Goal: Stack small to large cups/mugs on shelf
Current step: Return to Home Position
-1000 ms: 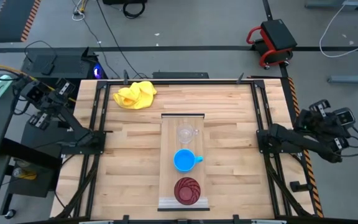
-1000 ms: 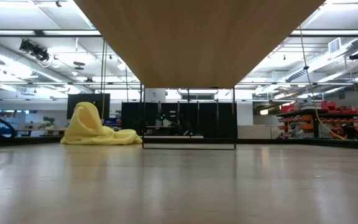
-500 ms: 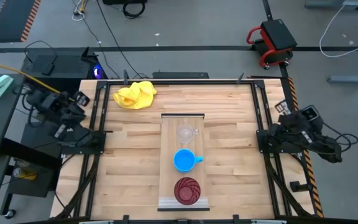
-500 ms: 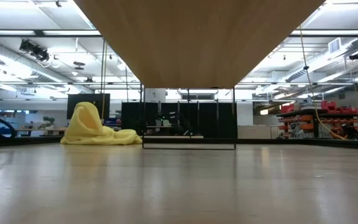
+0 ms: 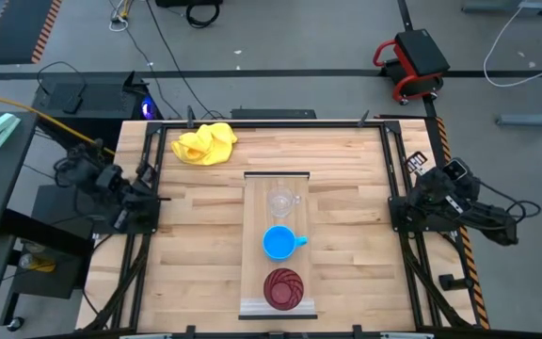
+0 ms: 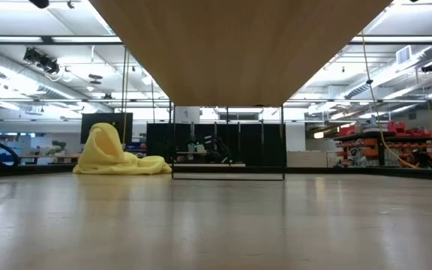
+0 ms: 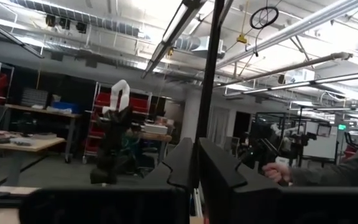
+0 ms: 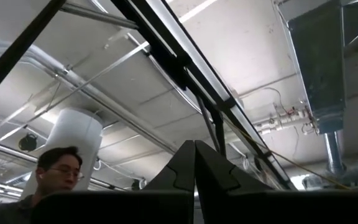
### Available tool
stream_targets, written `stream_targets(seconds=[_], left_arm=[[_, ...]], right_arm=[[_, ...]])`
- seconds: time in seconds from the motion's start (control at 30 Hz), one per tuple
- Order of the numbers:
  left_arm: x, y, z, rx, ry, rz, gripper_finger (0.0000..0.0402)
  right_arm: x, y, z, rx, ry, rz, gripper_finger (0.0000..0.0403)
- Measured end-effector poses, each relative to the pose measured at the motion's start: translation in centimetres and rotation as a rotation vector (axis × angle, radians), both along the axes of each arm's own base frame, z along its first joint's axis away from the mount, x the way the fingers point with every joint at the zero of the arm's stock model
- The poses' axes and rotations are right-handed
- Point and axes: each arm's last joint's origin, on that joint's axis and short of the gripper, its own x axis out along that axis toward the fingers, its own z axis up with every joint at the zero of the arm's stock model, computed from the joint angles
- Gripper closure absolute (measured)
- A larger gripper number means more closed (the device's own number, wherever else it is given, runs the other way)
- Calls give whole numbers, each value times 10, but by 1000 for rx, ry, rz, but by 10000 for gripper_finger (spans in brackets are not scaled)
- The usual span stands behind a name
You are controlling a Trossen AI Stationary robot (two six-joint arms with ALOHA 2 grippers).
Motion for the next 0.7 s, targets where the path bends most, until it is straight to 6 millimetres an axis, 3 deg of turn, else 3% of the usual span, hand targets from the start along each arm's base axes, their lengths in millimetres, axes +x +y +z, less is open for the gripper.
stream_targets(seconds=[0.43, 0.7], left_arm=[[15, -17, -43, -35, -3, -21, 378], [15, -26, -57, 9, -126, -228, 368]], right_arm=[[11, 0, -4, 41, 69, 10, 389], [23, -1, -10, 88, 167, -37, 389]])
